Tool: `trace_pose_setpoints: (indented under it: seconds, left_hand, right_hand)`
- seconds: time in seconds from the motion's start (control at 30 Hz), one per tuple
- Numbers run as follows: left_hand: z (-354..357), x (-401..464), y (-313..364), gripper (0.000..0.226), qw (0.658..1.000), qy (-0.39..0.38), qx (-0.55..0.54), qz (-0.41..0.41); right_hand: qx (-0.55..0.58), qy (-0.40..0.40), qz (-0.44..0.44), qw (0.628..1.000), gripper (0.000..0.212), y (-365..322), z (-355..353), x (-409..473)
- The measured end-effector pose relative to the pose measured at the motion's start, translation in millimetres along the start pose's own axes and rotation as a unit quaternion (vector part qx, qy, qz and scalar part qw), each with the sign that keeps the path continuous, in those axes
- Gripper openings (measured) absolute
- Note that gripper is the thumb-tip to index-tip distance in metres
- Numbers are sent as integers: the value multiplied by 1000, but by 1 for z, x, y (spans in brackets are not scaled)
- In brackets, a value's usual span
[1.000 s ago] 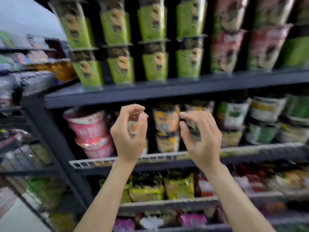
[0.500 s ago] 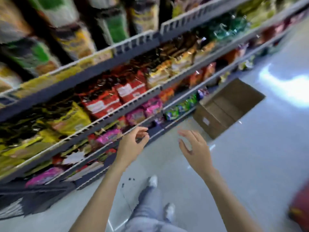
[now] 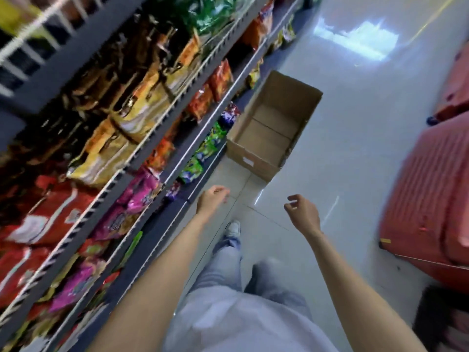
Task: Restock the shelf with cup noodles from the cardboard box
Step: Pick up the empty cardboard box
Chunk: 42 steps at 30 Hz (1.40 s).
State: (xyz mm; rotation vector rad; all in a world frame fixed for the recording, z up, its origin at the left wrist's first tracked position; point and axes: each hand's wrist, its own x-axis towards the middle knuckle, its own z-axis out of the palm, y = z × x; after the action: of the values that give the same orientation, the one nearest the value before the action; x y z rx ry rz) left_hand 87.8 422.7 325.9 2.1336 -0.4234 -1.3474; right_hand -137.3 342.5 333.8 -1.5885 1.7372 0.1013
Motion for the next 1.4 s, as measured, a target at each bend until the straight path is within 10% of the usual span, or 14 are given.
trace_pose_setpoints:
  seconds: [0.4, 0.7, 0.87, 1.23, 1.4]
  left_hand:
    - [131, 230, 116, 6, 986, -5, -116, -116]
    - [227, 414, 69, 69, 953, 91, -108, -270]
    - [256, 458, 52, 43, 893, 108, -273, -341]
    - [262, 463, 20, 73, 948, 104, -128, -273]
    - [250, 407, 45, 67, 969, 233, 26, -74]
  right_hand:
    - [111, -74, 24, 991, 20, -3, -32, 308]
    - [56, -150, 140, 977, 71, 46, 52, 514]
    - [204, -147, 215, 944, 82, 70, 106, 560]
    - [142, -108, 200, 963, 62, 77, 106, 569]
    - [100, -88, 167, 977, 65, 58, 47, 537]
